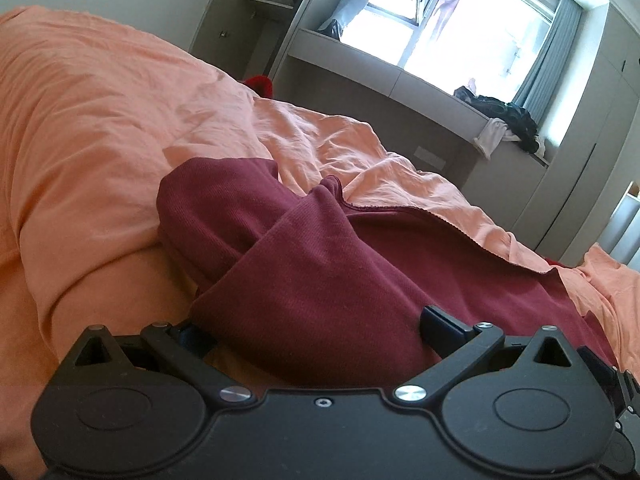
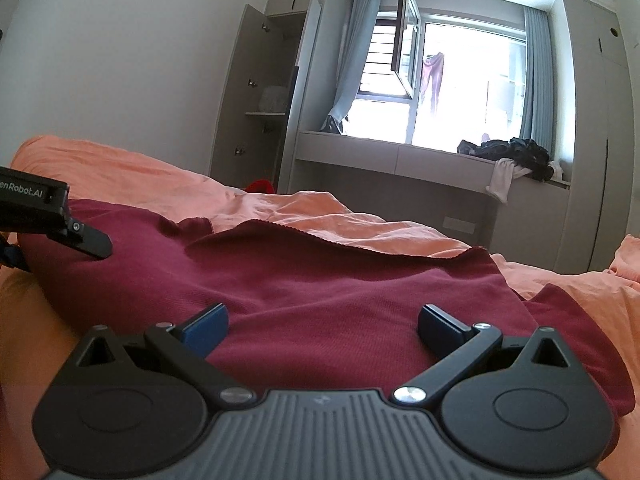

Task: Fold small clothes
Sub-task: 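Move the left gripper to the shirt's edge and grasp it, then lift the shirt edge with the left gripper while the right gripper grasps it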

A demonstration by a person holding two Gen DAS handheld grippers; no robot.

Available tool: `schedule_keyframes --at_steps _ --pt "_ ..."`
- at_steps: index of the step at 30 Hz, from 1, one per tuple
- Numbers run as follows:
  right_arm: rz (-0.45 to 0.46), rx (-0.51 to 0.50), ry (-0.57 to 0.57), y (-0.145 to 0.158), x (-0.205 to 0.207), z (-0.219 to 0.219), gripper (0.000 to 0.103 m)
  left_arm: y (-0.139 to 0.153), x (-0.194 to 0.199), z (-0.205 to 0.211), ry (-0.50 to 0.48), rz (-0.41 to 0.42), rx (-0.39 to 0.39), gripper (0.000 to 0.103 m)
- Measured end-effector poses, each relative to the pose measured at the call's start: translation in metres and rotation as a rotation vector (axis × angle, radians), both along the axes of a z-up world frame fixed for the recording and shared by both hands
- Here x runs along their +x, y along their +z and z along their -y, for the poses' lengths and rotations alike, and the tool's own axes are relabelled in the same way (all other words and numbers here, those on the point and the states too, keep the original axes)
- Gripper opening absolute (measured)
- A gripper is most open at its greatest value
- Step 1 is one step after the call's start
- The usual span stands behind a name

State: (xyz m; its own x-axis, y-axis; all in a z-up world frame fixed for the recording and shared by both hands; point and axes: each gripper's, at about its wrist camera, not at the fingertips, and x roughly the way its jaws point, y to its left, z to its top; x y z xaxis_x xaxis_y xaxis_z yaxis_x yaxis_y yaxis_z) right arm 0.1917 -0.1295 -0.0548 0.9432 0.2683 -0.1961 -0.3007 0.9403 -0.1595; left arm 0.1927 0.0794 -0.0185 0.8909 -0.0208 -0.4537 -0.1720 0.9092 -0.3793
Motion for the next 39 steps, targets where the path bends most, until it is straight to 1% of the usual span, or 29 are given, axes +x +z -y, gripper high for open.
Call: schedule_keyframes --at_steps 4,7,12,14,15,17,21,23,24,26,27,28,29,33,39 --pt "-0.003 -0.027 -0.01 0.004 -0.001 -0.005 0.103 -0.001 -0.001 0.002 0.005 0.003 0.005 0.102" --pt "-0.006 -0.022 -0.019 0.006 0.0 -0.01 0.103 -0.002 -0.002 0.001 0.008 0.011 -0.003 0.102" --pt "0.009 -0.033 -0.027 0.003 -0.003 -0.01 0.103 -0.003 -0.007 -0.01 0.045 0.06 -0.078 0.102" --pt "0.014 -0.038 -0.031 0.003 -0.006 -0.011 0.103 -0.003 -0.007 -0.012 0.067 0.064 -0.072 0.096" --pt "0.02 -0.044 -0.031 0.004 -0.007 -0.011 0.103 -0.002 -0.007 -0.011 0.077 0.065 -0.06 0.094" --pt "0.027 -0.046 -0.023 0.005 -0.009 -0.012 0.103 -0.001 -0.007 -0.011 0.097 0.07 -0.039 0.087" --pt "0.015 -0.036 -0.008 0.008 -0.007 -0.01 0.103 0.006 -0.003 -0.017 0.124 0.072 -0.051 0.075" --pt "0.005 -0.037 -0.008 0.008 -0.005 -0.009 0.103 0.009 -0.002 -0.019 0.139 0.075 -0.058 0.063" --pt "0.002 -0.038 -0.008 0.008 -0.005 -0.009 0.103 0.012 -0.002 -0.019 0.144 0.076 -0.055 0.059" --pt "0.001 -0.039 -0.01 0.007 -0.006 -0.009 0.103 0.016 0.0 -0.017 0.147 0.073 -0.036 0.044" --pt "0.0 -0.039 -0.01 0.007 -0.006 -0.01 0.103 0.019 0.001 -0.016 0.141 0.075 -0.02 0.04" --pt "-0.002 -0.039 -0.01 0.008 -0.005 -0.009 0.103 0.022 0.002 -0.015 0.133 0.078 -0.008 0.032" --pt "-0.004 -0.038 -0.01 0.008 -0.005 -0.009 0.103 0.026 0.003 -0.013 0.117 0.083 0.005 0.026" --pt "-0.017 -0.028 -0.006 0.009 -0.004 -0.006 0.103 0.048 0.01 -0.003 0.053 0.121 0.052 0.023" --pt "-0.038 -0.023 -0.003 0.013 -0.003 -0.004 0.103 0.086 0.022 0.031 -0.069 0.201 0.131 0.021"
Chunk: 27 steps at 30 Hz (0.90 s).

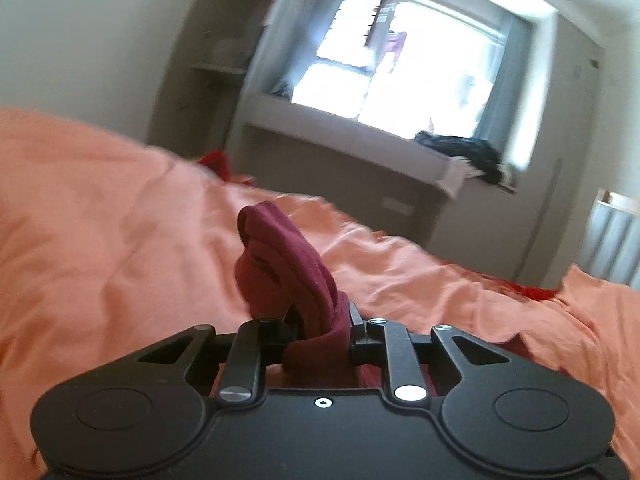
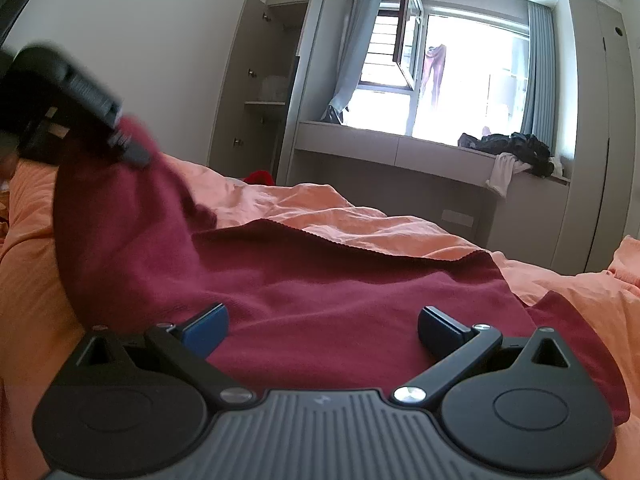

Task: Fold small clothes
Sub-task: 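Lift the shirt edge with the left gripper while the right gripper grasps it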

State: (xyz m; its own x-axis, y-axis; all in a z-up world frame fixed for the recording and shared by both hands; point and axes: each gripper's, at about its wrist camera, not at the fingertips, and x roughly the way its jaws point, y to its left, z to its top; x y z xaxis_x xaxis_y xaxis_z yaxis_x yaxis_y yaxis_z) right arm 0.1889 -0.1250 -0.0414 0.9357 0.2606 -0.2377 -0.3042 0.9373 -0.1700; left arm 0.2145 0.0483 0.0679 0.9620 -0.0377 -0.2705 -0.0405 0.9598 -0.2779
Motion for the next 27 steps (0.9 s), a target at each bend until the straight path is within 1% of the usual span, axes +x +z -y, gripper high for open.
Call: schedule_keyframes --at_steps 3,5,9,12,15,19,22,25,26,27 --pt "-0.018 -0.002 0.023 0.007 0.003 0.006 0.103 0.019 0.006 0.02 -0.069 0.036 0.038 0.021" --pt "-0.037 0.015 0.028 0.014 0.003 0.015 0.103 0.033 0.009 0.036 -0.119 0.06 0.063 0.021" --pt "-0.031 0.094 -0.04 0.032 0.001 0.05 0.103 0.052 0.017 0.076 -0.225 0.083 0.124 0.021" --pt "-0.031 0.162 -0.098 0.048 0.005 0.085 0.103 0.052 0.019 0.113 -0.299 0.096 0.188 0.021" --pt "-0.038 0.196 -0.181 0.059 0.013 0.12 0.103 0.038 0.013 0.149 -0.372 0.093 0.257 0.021" --pt "-0.069 0.251 -0.272 0.066 0.023 0.166 0.103 0.006 0.002 0.188 -0.476 0.055 0.346 0.021" --pt "-0.097 0.328 -0.292 0.067 0.023 0.194 0.103 -0.023 -0.011 0.21 -0.521 0.046 0.447 0.021" --pt "-0.13 0.428 -0.273 0.066 0.022 0.219 0.103 -0.047 -0.024 0.227 -0.52 0.066 0.57 0.023" --pt "-0.142 0.459 -0.263 0.063 0.022 0.224 0.103 -0.053 -0.027 0.231 -0.516 0.07 0.601 0.025" --pt "-0.161 0.5 -0.244 0.061 0.022 0.231 0.103 -0.058 -0.028 0.233 -0.513 0.071 0.615 0.027"
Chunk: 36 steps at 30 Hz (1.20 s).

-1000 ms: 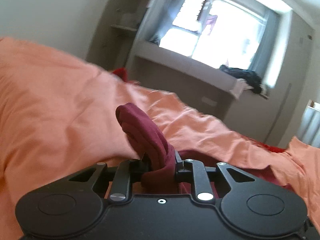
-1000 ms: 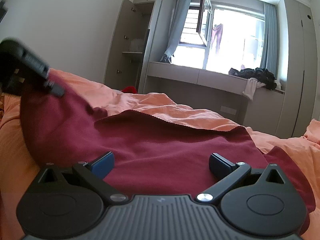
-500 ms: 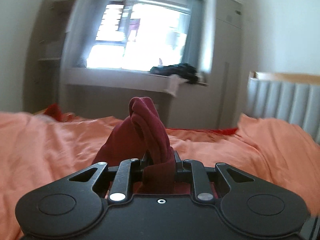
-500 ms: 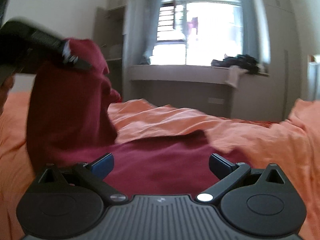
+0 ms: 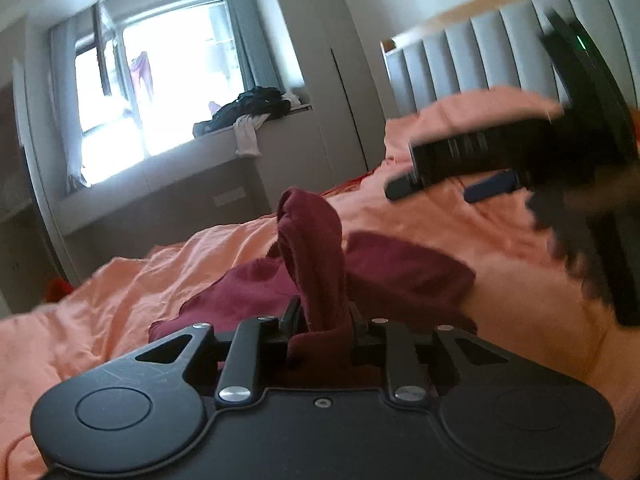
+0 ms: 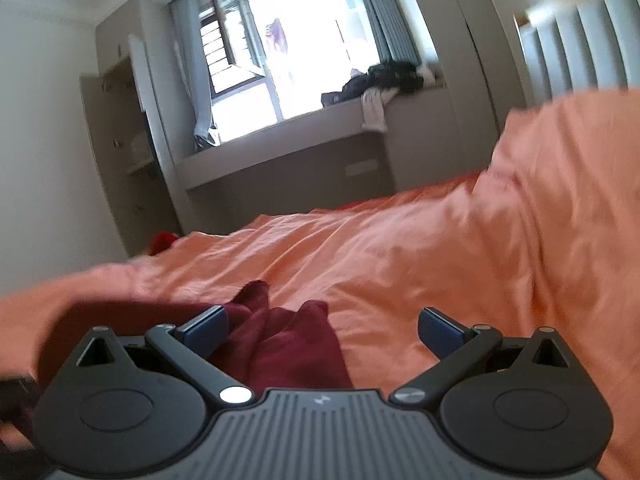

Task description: Fold small clothes

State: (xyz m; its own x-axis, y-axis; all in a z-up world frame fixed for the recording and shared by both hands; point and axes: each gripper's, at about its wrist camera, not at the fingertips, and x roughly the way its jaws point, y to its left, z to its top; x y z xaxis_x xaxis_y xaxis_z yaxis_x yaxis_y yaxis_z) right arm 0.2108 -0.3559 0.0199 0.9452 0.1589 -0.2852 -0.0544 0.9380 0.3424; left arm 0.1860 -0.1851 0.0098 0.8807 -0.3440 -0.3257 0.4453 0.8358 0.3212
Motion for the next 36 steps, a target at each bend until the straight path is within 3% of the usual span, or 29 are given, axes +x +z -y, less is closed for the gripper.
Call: schedule_keyframes --at_steps 4,11,14,20,24,27,30,33,36 --pt "-0.023 0.152 0.053 -0.008 0.004 0.015 0.103 -0.008 -0.006 -0.004 -0.037 -0.029 -0.032 0.042" --pt "-0.053 0.369 0.181 -0.022 0.015 0.016 0.103 -0.001 -0.031 -0.007 -0.067 0.045 -0.016 0.076" --pt "-0.072 0.402 0.218 -0.026 0.02 0.006 0.103 0.005 -0.044 -0.011 -0.047 0.1 0.025 0.079" --pt "-0.07 0.354 0.166 -0.03 0.021 -0.008 0.103 0.003 -0.061 -0.016 0.003 0.184 0.18 0.081" --pt "-0.072 0.345 0.182 -0.031 0.021 -0.015 0.102 -0.001 -0.066 -0.02 -0.012 0.17 0.209 0.079" --pt "-0.066 0.32 0.197 -0.031 0.021 -0.021 0.092 -0.004 -0.067 -0.02 -0.013 0.161 0.234 0.074" --pt "-0.048 0.275 0.212 -0.028 0.02 -0.03 0.081 -0.004 -0.067 -0.017 -0.021 0.147 0.242 0.061" --pt "-0.027 0.207 0.235 -0.024 0.017 -0.04 0.07 -0.004 -0.066 -0.017 -0.021 0.153 0.237 0.04" --pt "-0.032 0.164 0.265 -0.022 0.019 -0.049 0.048 -0.005 -0.062 -0.016 -0.022 0.137 0.227 0.028"
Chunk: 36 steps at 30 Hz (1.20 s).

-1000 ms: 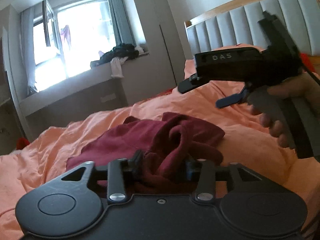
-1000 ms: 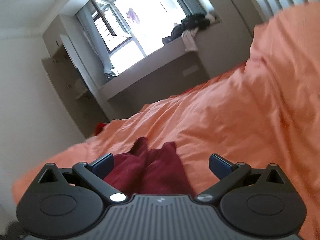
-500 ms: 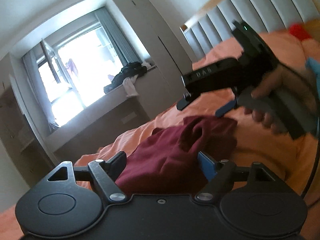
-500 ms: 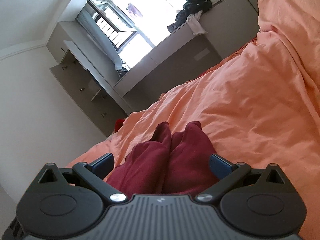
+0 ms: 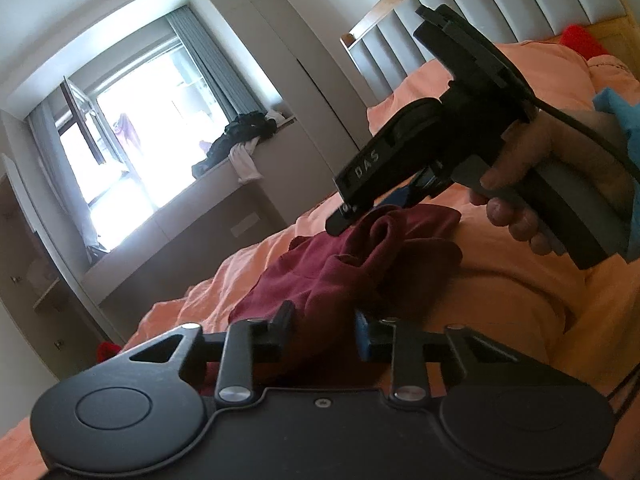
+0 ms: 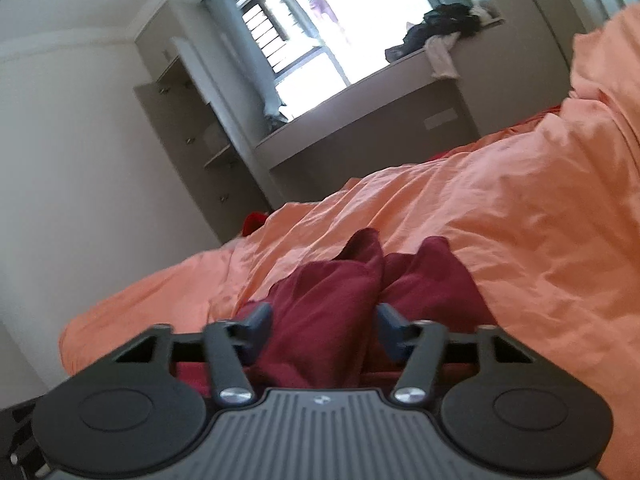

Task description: Fold small clothes

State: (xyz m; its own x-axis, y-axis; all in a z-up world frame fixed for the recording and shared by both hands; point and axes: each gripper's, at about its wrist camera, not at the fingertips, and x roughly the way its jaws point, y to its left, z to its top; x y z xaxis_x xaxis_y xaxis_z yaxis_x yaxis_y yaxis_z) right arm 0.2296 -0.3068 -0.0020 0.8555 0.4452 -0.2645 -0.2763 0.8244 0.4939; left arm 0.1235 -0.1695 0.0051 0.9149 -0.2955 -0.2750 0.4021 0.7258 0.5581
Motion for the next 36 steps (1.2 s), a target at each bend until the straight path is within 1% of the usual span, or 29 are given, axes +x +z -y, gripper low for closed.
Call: schedule_keyframes --at_steps 1,2,3,5,6,8,11,13,16,19,23,26,30,33,36 --pt "-0.003 -0.004 0.014 0.0 0.001 -0.002 0.036 0.0 0.001 0.0 -0.001 -0.007 -0.008 0.023" --pt "-0.006 -0.011 0.021 0.0 0.001 -0.003 0.029 0.0 0.002 0.0 -0.003 -0.013 -0.018 0.021" --pt "-0.005 -0.021 0.018 0.0 0.001 -0.005 0.026 -0.001 0.002 0.001 -0.003 -0.015 -0.024 0.02" --pt "0.004 -0.047 0.013 0.002 0.002 -0.007 0.01 0.0 0.002 0.002 -0.005 -0.013 -0.043 0.018" --pt "0.016 -0.061 0.004 0.004 0.002 -0.008 0.008 0.001 0.003 0.002 -0.006 -0.012 -0.058 0.017" --pt "0.055 -0.092 -0.003 0.009 0.001 -0.01 0.006 0.006 0.005 0.004 -0.008 -0.011 -0.095 0.016" --pt "0.148 -0.177 -0.029 0.023 -0.001 -0.016 0.005 0.014 0.011 0.012 -0.022 -0.026 -0.14 0.015" --pt "0.197 -0.213 -0.048 0.03 -0.005 -0.016 0.005 0.017 0.014 0.02 -0.034 -0.033 -0.161 0.014" --pt "0.227 -0.231 -0.091 0.037 -0.008 -0.01 0.005 0.017 0.018 0.034 -0.058 -0.047 -0.177 0.014" --pt "0.216 -0.226 -0.142 0.036 -0.009 0.005 0.005 0.01 0.022 0.047 -0.079 -0.068 -0.163 0.014" --pt "0.152 -0.212 -0.187 0.026 -0.003 0.02 0.005 0.0 0.029 0.059 -0.086 -0.111 -0.15 0.014" --pt "0.105 -0.22 -0.198 0.017 0.002 0.027 0.005 -0.007 0.033 0.06 -0.081 -0.143 -0.151 0.014" --pt "0.052 -0.245 -0.204 0.007 0.01 0.023 0.005 -0.01 0.039 0.056 -0.08 -0.183 -0.167 0.016" --pt "0.035 -0.257 -0.209 0.002 0.01 0.024 0.005 -0.008 0.043 0.052 -0.081 -0.205 -0.191 0.02" --pt "0.025 -0.263 -0.212 -0.002 0.012 0.024 0.005 -0.002 0.043 0.048 -0.094 -0.24 -0.23 0.027"
